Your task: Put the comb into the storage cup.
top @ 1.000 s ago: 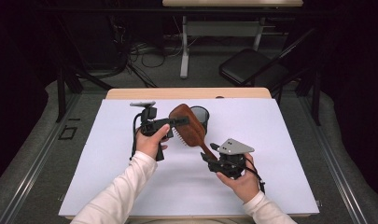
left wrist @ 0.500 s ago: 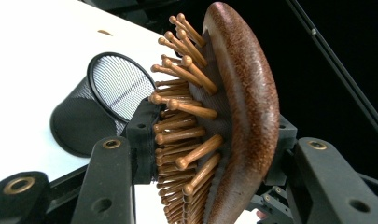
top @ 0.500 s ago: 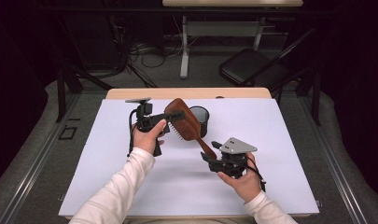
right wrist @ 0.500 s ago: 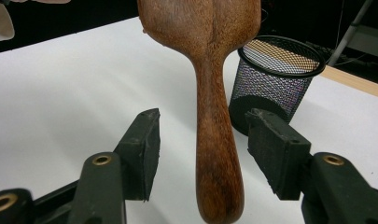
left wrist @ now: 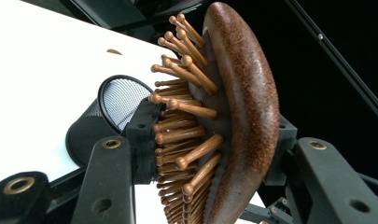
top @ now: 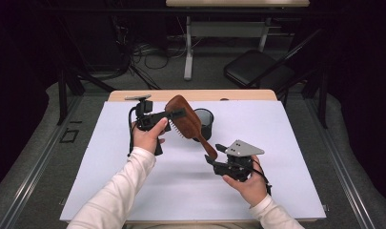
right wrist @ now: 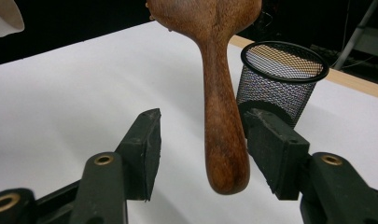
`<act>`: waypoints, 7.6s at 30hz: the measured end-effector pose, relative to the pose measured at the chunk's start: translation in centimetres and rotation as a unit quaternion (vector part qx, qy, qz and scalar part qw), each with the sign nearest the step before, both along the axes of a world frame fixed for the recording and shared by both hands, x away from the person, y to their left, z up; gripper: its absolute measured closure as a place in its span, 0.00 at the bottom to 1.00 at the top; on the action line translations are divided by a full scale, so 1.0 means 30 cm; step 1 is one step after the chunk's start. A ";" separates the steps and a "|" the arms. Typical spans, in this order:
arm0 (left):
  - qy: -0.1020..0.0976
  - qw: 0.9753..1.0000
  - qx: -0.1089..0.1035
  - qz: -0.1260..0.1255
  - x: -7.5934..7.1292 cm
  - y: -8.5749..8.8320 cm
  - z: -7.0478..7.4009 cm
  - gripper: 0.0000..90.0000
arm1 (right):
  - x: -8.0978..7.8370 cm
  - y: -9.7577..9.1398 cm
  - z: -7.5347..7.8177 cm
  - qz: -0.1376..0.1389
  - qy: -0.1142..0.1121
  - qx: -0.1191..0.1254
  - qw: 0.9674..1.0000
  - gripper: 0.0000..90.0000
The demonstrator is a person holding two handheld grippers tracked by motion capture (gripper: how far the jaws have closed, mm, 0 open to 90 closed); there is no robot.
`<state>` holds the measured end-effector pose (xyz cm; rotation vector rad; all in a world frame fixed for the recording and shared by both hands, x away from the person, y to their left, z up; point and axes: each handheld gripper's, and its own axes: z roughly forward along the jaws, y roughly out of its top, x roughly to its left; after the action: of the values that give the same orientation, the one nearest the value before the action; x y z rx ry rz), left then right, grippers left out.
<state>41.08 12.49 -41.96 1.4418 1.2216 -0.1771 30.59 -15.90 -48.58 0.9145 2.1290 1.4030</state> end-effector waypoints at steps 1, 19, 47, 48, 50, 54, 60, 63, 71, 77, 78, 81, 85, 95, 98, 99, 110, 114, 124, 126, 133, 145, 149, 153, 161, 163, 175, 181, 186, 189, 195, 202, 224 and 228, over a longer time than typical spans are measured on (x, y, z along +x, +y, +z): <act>-0.001 1.000 0.002 -0.001 0.001 0.001 0.004 0.56 | 0.001 -0.001 0.000 -0.001 0.005 0.001 1.000 0.50; -0.013 1.000 0.013 0.013 0.017 0.022 0.057 0.56 | 0.018 -0.006 -0.004 0.005 -0.004 -0.003 1.000 0.38; -0.026 0.999 0.026 0.020 0.043 0.023 0.128 0.56 | 0.022 -0.001 -0.028 -0.016 0.010 -0.042 0.999 0.22; -0.026 0.999 0.026 0.021 0.044 0.023 0.131 0.56 | 0.021 -0.001 -0.028 -0.018 0.010 -0.045 0.999 0.21; -0.027 0.999 0.028 0.023 0.047 0.023 0.136 0.56 | 0.020 -0.002 -0.029 -0.020 0.009 -0.047 0.999 0.21; -0.030 0.999 0.027 0.024 0.053 0.024 0.145 0.56 | 0.021 -0.006 -0.028 -0.026 0.009 -0.047 0.999 0.20; -0.031 0.999 0.026 0.027 0.062 0.024 0.164 0.56 | 0.024 -0.012 -0.031 -0.028 0.013 -0.041 0.999 0.19; -0.033 0.999 0.028 0.032 0.069 0.023 0.176 0.56 | 0.025 -0.015 -0.034 -0.030 0.017 -0.039 0.999 0.18; -0.041 0.998 0.029 0.043 0.085 0.024 0.199 0.56 | 0.027 -0.029 -0.037 -0.039 0.021 -0.033 0.998 0.18; -0.041 0.997 0.031 0.053 0.096 0.035 0.203 0.56 | 0.028 -0.030 -0.040 -0.040 0.022 -0.031 0.999 0.17; -0.041 0.997 0.030 0.055 0.098 0.037 0.204 0.56 | 0.028 -0.030 -0.040 -0.040 0.022 -0.031 0.998 0.17; -0.043 0.997 0.031 0.063 0.102 0.041 0.207 0.56 | 0.027 -0.031 -0.041 -0.039 0.023 -0.031 0.998 0.17; -0.044 0.996 0.031 0.072 0.109 0.045 0.209 0.56 | 0.027 -0.032 -0.044 -0.040 0.024 -0.029 0.998 0.17; -0.043 0.994 0.034 0.094 0.139 0.046 0.193 0.56 | 0.021 -0.041 -0.044 -0.046 0.025 -0.028 0.998 0.17; -0.044 0.993 0.035 0.100 0.148 0.044 0.188 0.56 | 0.022 -0.043 -0.044 -0.047 0.026 -0.025 0.998 0.17; -0.045 0.993 0.037 0.103 0.151 0.043 0.186 0.56 | 0.023 -0.043 -0.045 -0.047 0.026 -0.025 0.998 0.17; -0.049 0.991 0.046 0.119 0.183 0.024 0.170 0.56 | 0.027 -0.047 -0.047 -0.049 0.028 -0.022 0.998 0.17; -0.053 0.990 0.052 0.120 0.188 0.015 0.164 0.56 | 0.028 -0.049 -0.046 -0.050 0.028 -0.020 0.998 0.17; -0.060 0.988 0.062 0.127 0.195 -0.002 0.155 0.56 | 0.029 -0.049 -0.047 -0.049 0.030 -0.021 0.998 0.18; -0.060 0.988 0.062 0.126 0.198 -0.003 0.152 0.56 | 0.029 -0.050 -0.048 -0.049 0.030 -0.022 0.998 0.18; -0.062 0.988 0.067 0.127 0.199 -0.014 0.148 0.56 | 0.029 -0.051 -0.048 -0.051 0.032 -0.021 0.998 0.18; -0.065 0.987 0.073 0.127 0.204 -0.032 0.136 0.56 | 0.028 -0.049 -0.050 -0.048 0.033 -0.023 0.998 0.18; -0.063 0.987 0.073 0.128 0.207 -0.039 0.129 0.56 | 0.028 -0.049 -0.049 -0.048 0.033 -0.023 0.998 0.18; -0.062 0.987 0.076 0.125 0.211 -0.043 0.120 0.56 | 0.028 -0.048 -0.051 -0.048 0.034 -0.023 0.998 0.18; -0.056 0.987 0.078 0.128 0.218 -0.053 0.100 0.56 | 0.029 -0.046 -0.051 -0.047 0.035 -0.021 0.998 0.18; -0.055 0.987 0.082 0.127 0.220 -0.057 0.094 0.56 | 0.030 -0.045 -0.051 -0.045 0.034 -0.023 0.998 0.18; -0.053 0.987 0.088 0.122 0.231 -0.072 0.060 0.56 | 0.030 -0.051 -0.049 -0.048 0.032 -0.023 0.998 0.18; -0.052 0.987 0.090 0.122 0.230 -0.081 0.042 0.56 | 0.029 -0.051 -0.049 -0.048 0.033 -0.025 0.998 0.18; -0.054 0.986 0.094 0.123 0.229 -0.083 0.032 0.56 | 0.029 -0.052 -0.049 -0.048 0.033 -0.025 0.998 0.18; -0.056 0.986 0.096 0.122 0.228 -0.084 0.028 0.56 | 0.030 -0.051 -0.051 -0.048 0.035 -0.027 0.998 0.18; -0.057 0.986 0.098 0.121 0.228 -0.095 0.020 0.56 | 0.032 -0.046 -0.055 -0.041 0.041 -0.030 0.998 0.16; -0.059 0.986 0.099 0.117 0.227 -0.106 0.016 0.56 | 0.034 -0.044 -0.059 -0.048 0.050 -0.033 0.997 0.09; -0.062 0.985 0.106 0.119 0.230 -0.115 -0.019 0.56 | 0.033 -0.043 -0.061 -0.033 0.062 -0.030 0.997 0.00; -0.063 0.985 0.104 0.119 0.229 -0.118 -0.029 0.56 | 0.033 -0.042 -0.062 -0.035 0.064 -0.032 0.997 0.00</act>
<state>47.94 8.93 -42.82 1.4458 1.3254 0.2070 31.59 -17.16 -50.45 1.0681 2.1983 1.2657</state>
